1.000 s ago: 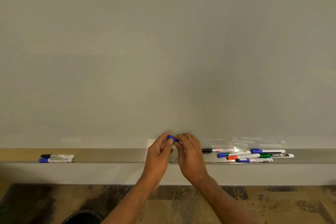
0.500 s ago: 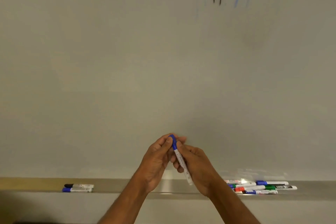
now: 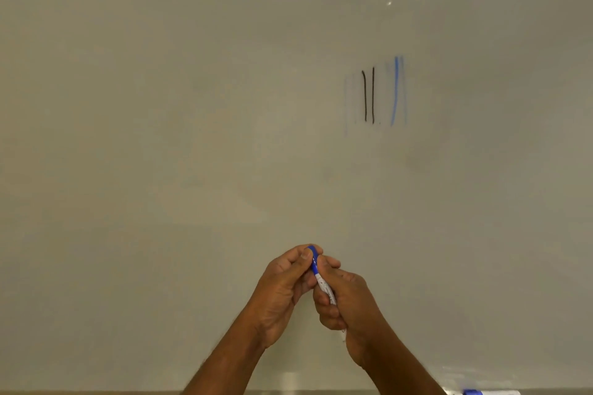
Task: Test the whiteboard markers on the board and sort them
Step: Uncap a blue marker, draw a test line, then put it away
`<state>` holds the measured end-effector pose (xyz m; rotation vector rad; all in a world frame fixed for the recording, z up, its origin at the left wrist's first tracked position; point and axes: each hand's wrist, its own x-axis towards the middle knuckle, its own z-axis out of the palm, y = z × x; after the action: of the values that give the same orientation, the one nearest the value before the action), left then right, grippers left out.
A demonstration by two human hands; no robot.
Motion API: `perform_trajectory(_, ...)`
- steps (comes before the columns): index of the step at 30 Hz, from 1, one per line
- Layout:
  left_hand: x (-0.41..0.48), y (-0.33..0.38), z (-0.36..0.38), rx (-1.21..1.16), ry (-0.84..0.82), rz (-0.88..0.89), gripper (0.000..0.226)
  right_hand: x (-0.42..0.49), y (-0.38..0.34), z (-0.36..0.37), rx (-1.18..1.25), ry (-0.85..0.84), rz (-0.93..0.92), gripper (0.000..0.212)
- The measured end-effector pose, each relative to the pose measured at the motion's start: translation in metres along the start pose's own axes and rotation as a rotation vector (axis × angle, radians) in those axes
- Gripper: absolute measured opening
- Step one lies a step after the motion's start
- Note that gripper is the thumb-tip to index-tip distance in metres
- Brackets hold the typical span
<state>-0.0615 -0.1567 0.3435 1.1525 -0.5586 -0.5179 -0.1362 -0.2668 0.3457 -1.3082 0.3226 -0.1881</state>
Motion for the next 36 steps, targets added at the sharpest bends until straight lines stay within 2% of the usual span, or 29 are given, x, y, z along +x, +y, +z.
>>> perform_trajectory(6, 0.011, 0.023, 0.018, 0.038, 0.021, 0.080, 0.045, -0.003, -0.033, 0.003, 0.015, 0.031, -0.017, 0.046)
perform_trajectory(10, 0.019, 0.037, 0.029, 0.029, 0.046, 0.116, 0.033, -0.009, -0.048, 0.006, 0.003, 0.059, -0.067, 0.047)
perform_trajectory(14, 0.036, 0.076, 0.016, -0.114, 0.195, 0.233, 0.025, -0.014, -0.041, 0.008, -0.025, 0.121, -0.087, 0.053)
perform_trajectory(16, 0.043, 0.092, 0.010, -0.008, 0.259, 0.311, 0.024, -0.012, -0.043, 0.005, -0.031, 0.104, -0.086, 0.056)
perform_trajectory(18, 0.046, 0.098, 0.012, 0.141, 0.327, 0.420, 0.022, -0.010, -0.053, 0.001, -0.051, 0.084, -0.131, 0.049)
perform_trajectory(20, 0.049, 0.099, 0.015, 0.284, 0.387, 0.577, 0.019, -0.010, -0.068, -0.001, -0.080, 0.058, -0.283, 0.026)
perform_trajectory(23, 0.060, 0.105, 0.017, 0.452, 0.430, 0.769, 0.018, -0.009, -0.094, 0.001, -0.113, 0.113, -0.545, 0.024)
perform_trajectory(25, 0.070, 0.109, 0.017, 0.514, 0.419, 0.858, 0.022, -0.007, -0.112, 0.002, 0.014, 0.137, -0.633, 0.021)
perform_trajectory(30, 0.105, 0.120, 0.008, 0.757, 0.416, 0.975, 0.044, 0.003, -0.147, 0.000, 0.485, -0.087, -0.582, 0.032)
perform_trajectory(32, 0.117, 0.125, 0.007, 0.850, 0.419, 1.041, 0.048, 0.009, -0.154, -0.002, 0.415, -0.067, -0.643, 0.033)
perform_trajectory(36, 0.139, 0.127, 0.008, 0.957, 0.409, 1.103, 0.053, 0.024, -0.161, 0.003, 0.069, 0.188, -0.889, 0.026)
